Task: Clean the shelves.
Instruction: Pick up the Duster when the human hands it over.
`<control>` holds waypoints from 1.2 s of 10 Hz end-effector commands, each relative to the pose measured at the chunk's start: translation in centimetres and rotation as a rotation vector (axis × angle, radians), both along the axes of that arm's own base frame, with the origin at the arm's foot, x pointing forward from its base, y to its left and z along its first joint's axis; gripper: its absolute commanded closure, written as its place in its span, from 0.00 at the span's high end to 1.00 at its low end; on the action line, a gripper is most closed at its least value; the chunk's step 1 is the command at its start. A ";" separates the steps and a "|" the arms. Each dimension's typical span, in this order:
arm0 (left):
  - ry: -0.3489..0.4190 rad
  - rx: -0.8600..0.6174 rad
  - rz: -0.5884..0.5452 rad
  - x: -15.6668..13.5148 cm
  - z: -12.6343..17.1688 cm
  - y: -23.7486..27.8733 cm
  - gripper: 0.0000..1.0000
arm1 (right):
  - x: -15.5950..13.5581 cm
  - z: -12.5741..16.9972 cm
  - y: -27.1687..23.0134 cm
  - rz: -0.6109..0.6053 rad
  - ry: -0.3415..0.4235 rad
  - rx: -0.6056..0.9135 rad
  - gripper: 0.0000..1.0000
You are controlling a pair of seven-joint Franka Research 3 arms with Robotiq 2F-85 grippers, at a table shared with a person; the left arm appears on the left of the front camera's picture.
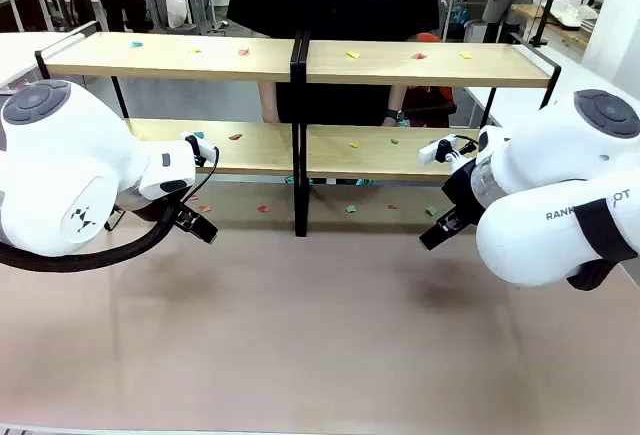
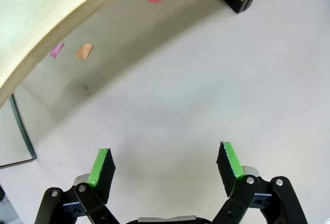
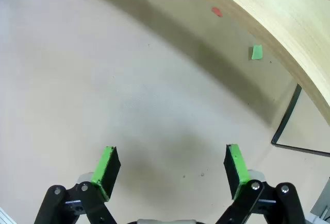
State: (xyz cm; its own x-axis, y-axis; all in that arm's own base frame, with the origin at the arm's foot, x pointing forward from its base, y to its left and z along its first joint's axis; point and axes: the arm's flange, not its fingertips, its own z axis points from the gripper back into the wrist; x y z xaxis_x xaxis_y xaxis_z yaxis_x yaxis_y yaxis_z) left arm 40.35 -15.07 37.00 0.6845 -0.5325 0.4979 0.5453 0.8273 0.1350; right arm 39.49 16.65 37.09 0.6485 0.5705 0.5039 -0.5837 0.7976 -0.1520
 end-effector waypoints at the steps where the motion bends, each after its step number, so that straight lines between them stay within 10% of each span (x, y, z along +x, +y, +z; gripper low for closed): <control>1: 0.000 0.000 0.000 0.0 0.0 0.0 1.00 | 0.0 0.0 0.0 0.000 0.000 0.000 1.00; 12: 0.000 0.000 0.001 0.0 0.0 0.0 1.00 | 0.0 0.0 0.0 0.000 0.000 0.000 1.00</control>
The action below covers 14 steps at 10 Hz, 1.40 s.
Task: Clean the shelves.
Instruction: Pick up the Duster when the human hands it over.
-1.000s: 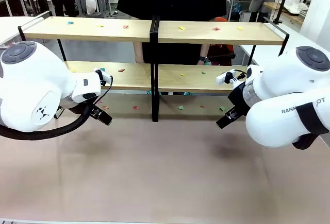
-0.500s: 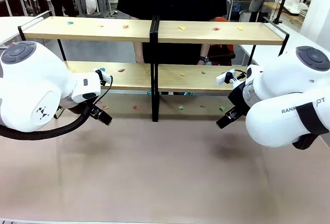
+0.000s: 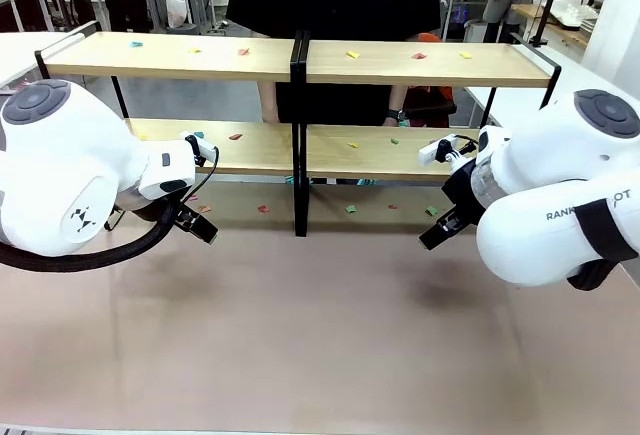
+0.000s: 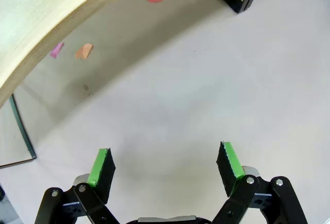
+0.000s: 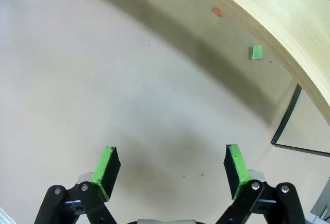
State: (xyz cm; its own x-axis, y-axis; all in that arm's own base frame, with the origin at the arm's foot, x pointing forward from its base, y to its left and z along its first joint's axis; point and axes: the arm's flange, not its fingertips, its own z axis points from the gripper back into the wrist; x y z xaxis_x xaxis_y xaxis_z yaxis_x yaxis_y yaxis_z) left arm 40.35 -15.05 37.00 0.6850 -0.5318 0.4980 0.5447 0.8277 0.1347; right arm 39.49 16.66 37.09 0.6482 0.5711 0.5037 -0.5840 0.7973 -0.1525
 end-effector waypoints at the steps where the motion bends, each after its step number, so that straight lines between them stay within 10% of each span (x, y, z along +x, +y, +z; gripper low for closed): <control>1: 0.055 -0.084 -0.098 -1.2 2.0 1.1 1.00 | -0.7 1.8 0.2 0.043 0.034 0.034 1.00; 4: 0.069 -0.191 -0.190 -11.0 14.2 8.9 1.00 | -7.8 16.4 -6.6 -0.046 0.179 0.268 1.00; 9: -0.419 -0.203 -0.076 -21.9 22.4 16.6 1.00 | -18.3 27.2 -16.0 -0.194 -0.263 0.331 1.00; 14: -0.723 -0.345 -0.118 -23.7 24.1 17.6 1.00 | -17.7 29.3 -17.8 -0.175 -0.374 0.422 1.00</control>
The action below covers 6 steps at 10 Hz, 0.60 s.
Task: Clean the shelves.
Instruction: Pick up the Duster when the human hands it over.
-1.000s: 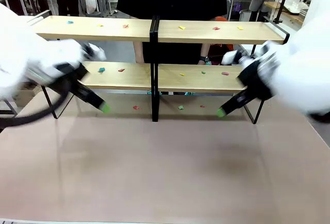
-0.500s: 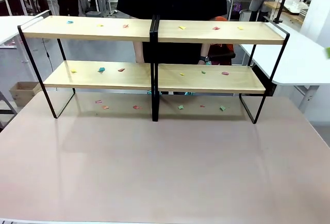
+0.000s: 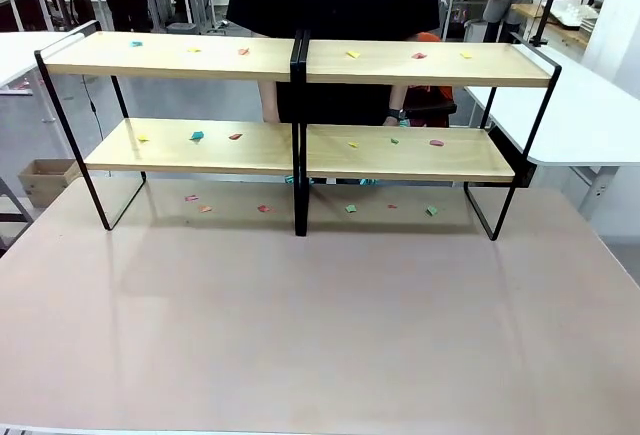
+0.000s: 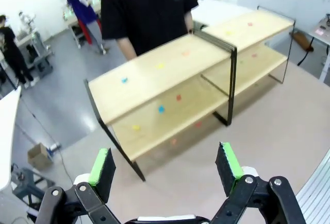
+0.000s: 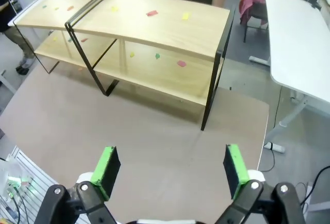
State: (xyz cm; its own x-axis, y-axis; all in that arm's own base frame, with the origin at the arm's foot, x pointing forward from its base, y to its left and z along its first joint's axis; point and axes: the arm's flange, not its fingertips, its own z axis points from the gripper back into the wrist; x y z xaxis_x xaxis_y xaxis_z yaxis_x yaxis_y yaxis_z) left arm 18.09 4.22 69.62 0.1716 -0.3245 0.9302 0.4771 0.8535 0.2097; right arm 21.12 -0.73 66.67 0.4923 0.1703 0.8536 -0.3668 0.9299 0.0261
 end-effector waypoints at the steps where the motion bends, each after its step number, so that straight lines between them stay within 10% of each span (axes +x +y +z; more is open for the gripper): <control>1: -0.060 -0.006 -0.040 -1.2 -8.6 -1.2 1.00 | 0.8 -0.1 -0.4 0.033 -0.042 0.028 1.00; 6: -0.058 -0.014 -0.092 -0.1 -8.8 -0.9 1.00 | 1.4 -0.3 0.4 0.040 -0.037 -0.008 1.00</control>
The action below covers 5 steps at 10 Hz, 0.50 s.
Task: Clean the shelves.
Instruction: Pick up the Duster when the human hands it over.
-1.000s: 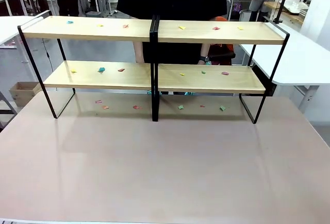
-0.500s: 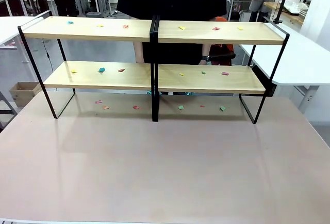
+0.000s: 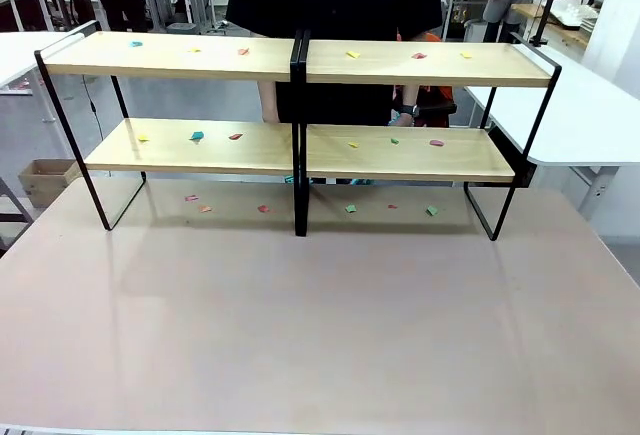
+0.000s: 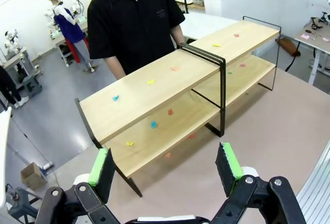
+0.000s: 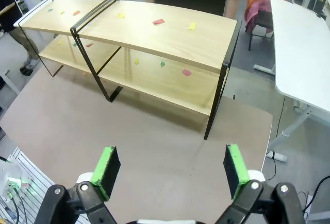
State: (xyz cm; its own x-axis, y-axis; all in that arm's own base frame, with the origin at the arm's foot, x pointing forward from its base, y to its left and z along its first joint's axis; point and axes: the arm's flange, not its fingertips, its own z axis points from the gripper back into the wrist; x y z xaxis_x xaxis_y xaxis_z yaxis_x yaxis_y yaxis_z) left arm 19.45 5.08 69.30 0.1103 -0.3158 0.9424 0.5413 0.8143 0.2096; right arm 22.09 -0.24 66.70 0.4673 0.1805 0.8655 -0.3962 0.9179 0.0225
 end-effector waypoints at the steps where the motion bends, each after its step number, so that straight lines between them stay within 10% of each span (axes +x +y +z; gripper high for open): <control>1: -0.015 0.010 -0.001 -1.3 -8.5 -1.6 1.00 | 0.4 -0.3 0.0 0.009 -0.017 -0.009 1.00; 5: 0.076 0.006 0.076 -0.7 -8.8 -1.2 1.00 | 0.2 -0.1 0.1 0.001 0.005 -0.002 1.00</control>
State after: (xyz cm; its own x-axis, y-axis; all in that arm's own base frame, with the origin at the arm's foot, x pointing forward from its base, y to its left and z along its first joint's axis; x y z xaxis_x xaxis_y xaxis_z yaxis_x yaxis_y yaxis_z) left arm 20.25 5.94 68.53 0.1466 -0.3081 0.9400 0.5390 0.8217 0.1852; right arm 22.27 -0.16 66.58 0.4717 0.1827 0.8626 -0.3972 0.9174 0.0228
